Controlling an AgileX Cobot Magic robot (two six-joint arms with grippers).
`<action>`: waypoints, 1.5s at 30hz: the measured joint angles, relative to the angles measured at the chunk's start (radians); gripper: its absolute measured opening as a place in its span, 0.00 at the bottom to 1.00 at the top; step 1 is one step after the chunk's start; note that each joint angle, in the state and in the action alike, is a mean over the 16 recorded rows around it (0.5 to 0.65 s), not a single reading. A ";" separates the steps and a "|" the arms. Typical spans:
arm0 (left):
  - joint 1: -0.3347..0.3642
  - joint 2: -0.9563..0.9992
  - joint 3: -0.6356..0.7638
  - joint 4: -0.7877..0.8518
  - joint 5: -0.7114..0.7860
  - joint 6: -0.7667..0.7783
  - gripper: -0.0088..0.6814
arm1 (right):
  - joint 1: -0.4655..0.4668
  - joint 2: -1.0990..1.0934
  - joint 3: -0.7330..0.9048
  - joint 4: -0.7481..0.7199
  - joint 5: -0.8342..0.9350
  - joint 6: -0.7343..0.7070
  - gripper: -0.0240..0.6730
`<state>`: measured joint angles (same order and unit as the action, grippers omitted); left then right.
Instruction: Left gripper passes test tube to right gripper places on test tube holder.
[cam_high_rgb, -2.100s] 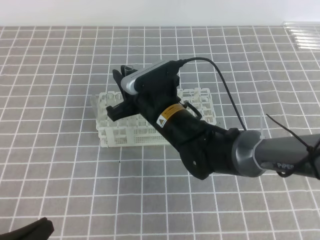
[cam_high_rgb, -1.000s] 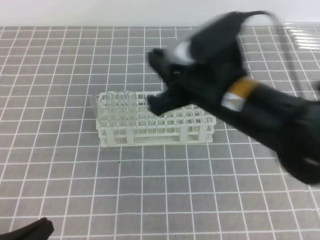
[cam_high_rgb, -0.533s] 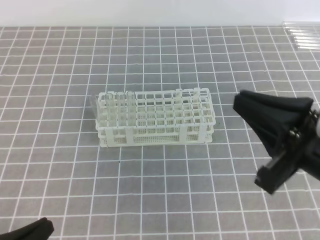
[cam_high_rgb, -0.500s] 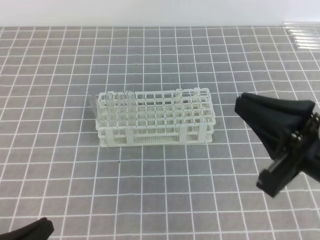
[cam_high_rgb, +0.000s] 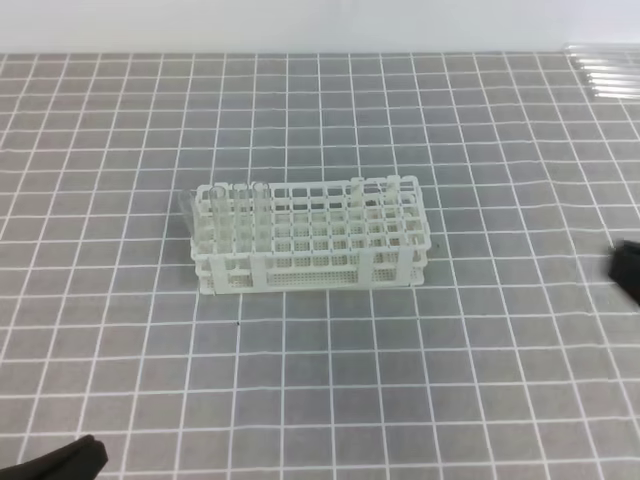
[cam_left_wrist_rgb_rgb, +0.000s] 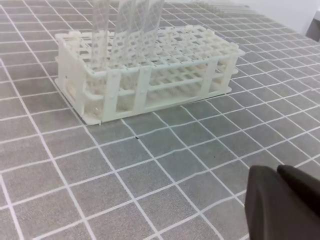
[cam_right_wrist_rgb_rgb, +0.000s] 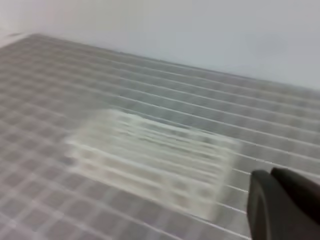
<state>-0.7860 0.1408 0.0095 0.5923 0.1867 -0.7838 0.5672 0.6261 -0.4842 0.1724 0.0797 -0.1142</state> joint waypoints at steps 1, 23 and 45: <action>0.000 0.000 0.000 0.000 0.000 0.000 0.01 | -0.039 -0.040 0.021 0.006 0.021 0.000 0.02; -0.001 0.000 0.002 0.003 0.027 0.000 0.01 | -0.558 -0.642 0.421 0.178 0.172 -0.011 0.02; 0.000 -0.001 0.001 0.003 0.031 0.000 0.01 | -0.471 -0.642 0.485 -0.019 0.242 0.031 0.02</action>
<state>-0.7864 0.1398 0.0101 0.5957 0.2181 -0.7838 0.0960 -0.0157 0.0004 0.1534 0.3218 -0.0833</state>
